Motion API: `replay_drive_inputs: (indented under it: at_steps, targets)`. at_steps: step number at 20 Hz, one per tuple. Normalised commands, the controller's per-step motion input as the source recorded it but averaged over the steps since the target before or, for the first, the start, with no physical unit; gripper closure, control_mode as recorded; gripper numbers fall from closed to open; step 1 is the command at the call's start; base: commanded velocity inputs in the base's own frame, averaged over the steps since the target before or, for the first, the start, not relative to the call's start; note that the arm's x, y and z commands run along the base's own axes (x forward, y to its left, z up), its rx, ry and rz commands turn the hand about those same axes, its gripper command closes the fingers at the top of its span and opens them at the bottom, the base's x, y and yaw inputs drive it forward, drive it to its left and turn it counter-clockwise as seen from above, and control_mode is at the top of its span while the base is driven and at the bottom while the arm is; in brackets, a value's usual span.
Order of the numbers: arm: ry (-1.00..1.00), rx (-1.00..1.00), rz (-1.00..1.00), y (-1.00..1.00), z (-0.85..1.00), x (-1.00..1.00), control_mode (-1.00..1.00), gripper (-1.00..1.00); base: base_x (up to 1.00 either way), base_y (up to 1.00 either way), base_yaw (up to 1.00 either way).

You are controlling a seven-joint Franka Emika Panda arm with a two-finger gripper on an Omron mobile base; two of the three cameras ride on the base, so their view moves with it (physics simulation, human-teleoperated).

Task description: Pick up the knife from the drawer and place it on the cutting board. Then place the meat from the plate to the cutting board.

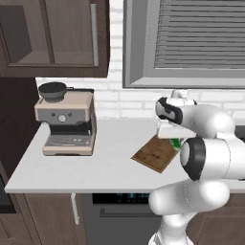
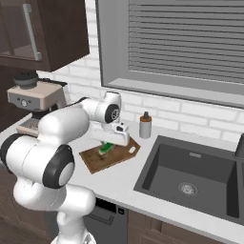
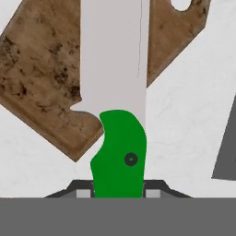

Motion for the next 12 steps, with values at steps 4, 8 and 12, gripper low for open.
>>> replay_drive_inputs:
  at_steps: [4, 8, 12]
  targets:
    - [0.0, 0.0, 0.0, 0.0, -0.79, 0.08, -1.0, 1.0, 0.0, 0.0, 0.0]
    - [-0.01, 0.0, 0.0, 0.03, -0.33, 0.0, -1.0, 1.0, 0.0, 0.0, 0.0]
    - [-0.03, 0.0, 0.0, 0.23, -0.16, 0.02, -1.0, 1.0, 0.0, 0.0, 0.0]
